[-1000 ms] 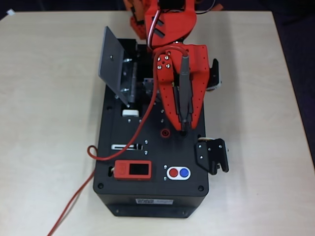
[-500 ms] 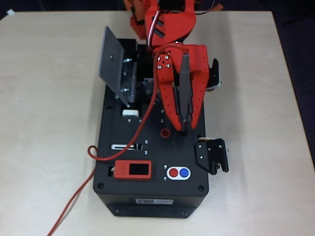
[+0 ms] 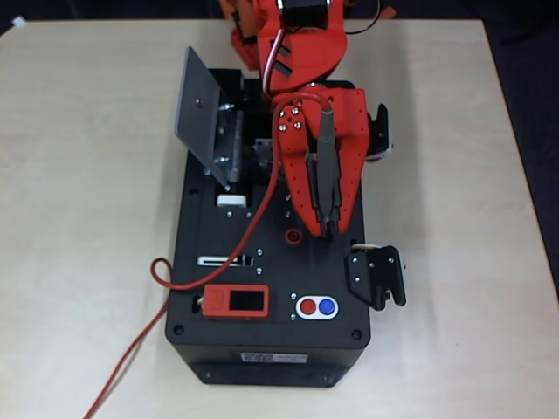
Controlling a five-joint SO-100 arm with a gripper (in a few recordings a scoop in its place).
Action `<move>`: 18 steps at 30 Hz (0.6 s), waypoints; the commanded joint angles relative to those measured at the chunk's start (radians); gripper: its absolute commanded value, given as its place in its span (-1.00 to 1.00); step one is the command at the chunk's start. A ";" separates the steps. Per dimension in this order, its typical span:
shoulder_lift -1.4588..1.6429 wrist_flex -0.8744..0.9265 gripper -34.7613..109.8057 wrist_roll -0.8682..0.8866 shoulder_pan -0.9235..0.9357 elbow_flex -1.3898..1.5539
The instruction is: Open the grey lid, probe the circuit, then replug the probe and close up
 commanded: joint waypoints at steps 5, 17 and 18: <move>0.012 -0.021 -0.52 0.011 -0.003 0.012; -0.029 -0.069 -0.52 0.034 -0.009 0.031; -0.038 -0.080 -0.52 0.037 -0.009 0.032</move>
